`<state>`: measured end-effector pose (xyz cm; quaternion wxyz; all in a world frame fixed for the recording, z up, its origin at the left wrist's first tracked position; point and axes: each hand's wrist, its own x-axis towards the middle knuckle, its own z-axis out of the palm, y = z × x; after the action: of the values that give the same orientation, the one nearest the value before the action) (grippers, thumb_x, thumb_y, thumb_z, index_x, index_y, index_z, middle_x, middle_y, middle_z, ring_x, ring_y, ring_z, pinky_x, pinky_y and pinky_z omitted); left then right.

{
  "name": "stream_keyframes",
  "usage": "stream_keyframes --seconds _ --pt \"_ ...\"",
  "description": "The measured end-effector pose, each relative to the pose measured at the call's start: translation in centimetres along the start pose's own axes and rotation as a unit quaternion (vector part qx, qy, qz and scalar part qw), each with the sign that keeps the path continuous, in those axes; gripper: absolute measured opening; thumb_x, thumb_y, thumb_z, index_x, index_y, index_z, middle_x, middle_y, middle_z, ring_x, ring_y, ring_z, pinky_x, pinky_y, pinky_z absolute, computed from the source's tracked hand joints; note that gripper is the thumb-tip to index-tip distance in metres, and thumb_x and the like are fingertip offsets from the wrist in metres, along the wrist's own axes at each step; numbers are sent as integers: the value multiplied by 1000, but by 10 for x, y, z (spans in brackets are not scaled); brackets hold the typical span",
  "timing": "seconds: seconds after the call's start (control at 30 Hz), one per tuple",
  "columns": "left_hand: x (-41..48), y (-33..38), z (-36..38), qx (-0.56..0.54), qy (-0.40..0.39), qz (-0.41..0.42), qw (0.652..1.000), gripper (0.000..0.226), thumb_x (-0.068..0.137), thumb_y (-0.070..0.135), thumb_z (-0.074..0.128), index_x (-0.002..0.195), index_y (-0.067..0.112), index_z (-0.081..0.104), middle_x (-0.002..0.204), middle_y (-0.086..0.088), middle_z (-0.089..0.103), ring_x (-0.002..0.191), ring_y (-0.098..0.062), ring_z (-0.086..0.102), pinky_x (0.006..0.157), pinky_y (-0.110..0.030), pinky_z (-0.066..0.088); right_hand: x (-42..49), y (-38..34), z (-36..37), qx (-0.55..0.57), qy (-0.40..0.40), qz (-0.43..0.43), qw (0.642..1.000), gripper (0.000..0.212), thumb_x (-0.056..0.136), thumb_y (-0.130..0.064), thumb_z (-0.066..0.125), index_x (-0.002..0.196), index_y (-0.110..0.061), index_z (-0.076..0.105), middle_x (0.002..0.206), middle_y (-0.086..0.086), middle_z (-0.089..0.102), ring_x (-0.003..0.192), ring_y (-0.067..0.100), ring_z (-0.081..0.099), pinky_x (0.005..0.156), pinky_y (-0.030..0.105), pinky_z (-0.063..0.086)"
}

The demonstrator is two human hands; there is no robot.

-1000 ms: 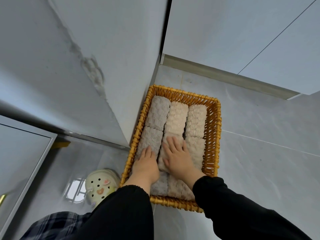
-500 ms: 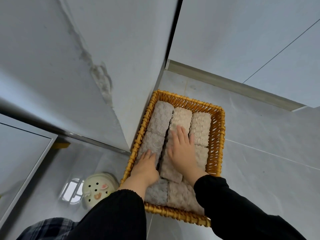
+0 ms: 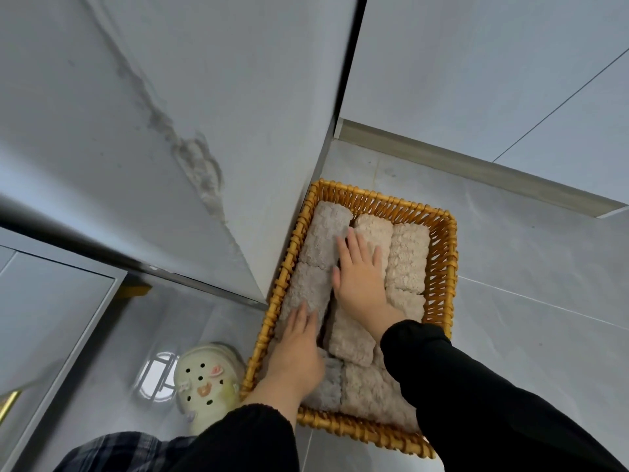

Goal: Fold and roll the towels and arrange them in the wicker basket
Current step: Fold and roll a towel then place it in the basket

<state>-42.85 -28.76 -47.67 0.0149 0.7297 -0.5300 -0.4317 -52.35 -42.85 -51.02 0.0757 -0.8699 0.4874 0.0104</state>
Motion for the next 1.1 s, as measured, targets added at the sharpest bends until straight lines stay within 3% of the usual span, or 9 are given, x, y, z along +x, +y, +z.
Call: stream_keyframes --seconds 0.13,0.27,0.5,0.6,0.83,0.93,1.0,1.07,1.1 --pt "-2 -5 5 4 21 -33 999 75 93 10 45 153 13 0 159 -6 -16 147 -20 -13 120 -32 6 21 -17 -2 -34 -109 -51 992 57 102 -38 15 153 -14 3 161 8 -2 148 24 -6 115 46 -9" --pt "0 -7 2 -18 9 -63 998 76 92 11 48 153 19 4 159 -8 -12 147 -24 -1 119 -32 15 23 -1 4 -96 -192 -8 977 61 101 -44 12 152 -13 -3 160 8 -7 148 26 -7 115 52 -9" --pt "5 0 -8 -181 -80 -68 978 74 93 14 47 153 23 5 160 4 1 147 -17 9 119 -31 9 -5 -14 1 50 -22 -35 998 59 98 -36 17 152 -13 15 160 7 5 148 22 -2 115 44 -6" --pt "7 -6 -10 -216 -81 -75 970 76 91 2 43 153 19 3 161 3 -3 147 -17 3 120 -31 5 -20 -17 13 50 -54 -47 996 62 96 -41 11 153 -15 11 160 5 0 145 17 -12 116 47 -6" --pt "2 -25 5 -105 -86 -76 988 84 88 9 48 153 16 -5 160 0 -12 148 -18 0 121 -34 10 -17 -25 33 -6 -134 -15 991 63 100 -49 12 153 -16 -1 160 6 -10 146 23 -15 111 48 -18" --pt "-4 -27 5 -85 -69 -42 993 80 87 12 54 153 13 9 159 -3 4 145 -20 15 119 -29 15 -16 -29 29 55 -83 -30 995 61 101 -41 31 152 -13 15 160 9 3 148 25 -3 115 50 -7" --pt "-12 -24 2 -34 -23 -11 999 63 86 10 56 144 12 32 147 -7 25 132 -23 33 112 -26 27 -24 -28 21 102 -21 -66 992 53 94 -29 50 141 -7 41 152 16 32 142 31 25 115 51 15" --pt "-19 -18 -1 20 10 7 1000 39 84 3 53 121 13 50 127 -7 40 114 -23 44 98 -30 40 -41 -21 12 138 43 -105 984 29 83 -19 63 108 -5 61 116 15 58 107 31 53 93 43 44" --pt "-22 -15 -3 42 7 6 999 28 84 1 49 109 12 54 117 -7 46 108 -23 47 91 -32 43 -52 -18 5 162 31 -114 980 16 80 -16 65 92 -6 62 96 11 61 88 26 56 77 38 48"
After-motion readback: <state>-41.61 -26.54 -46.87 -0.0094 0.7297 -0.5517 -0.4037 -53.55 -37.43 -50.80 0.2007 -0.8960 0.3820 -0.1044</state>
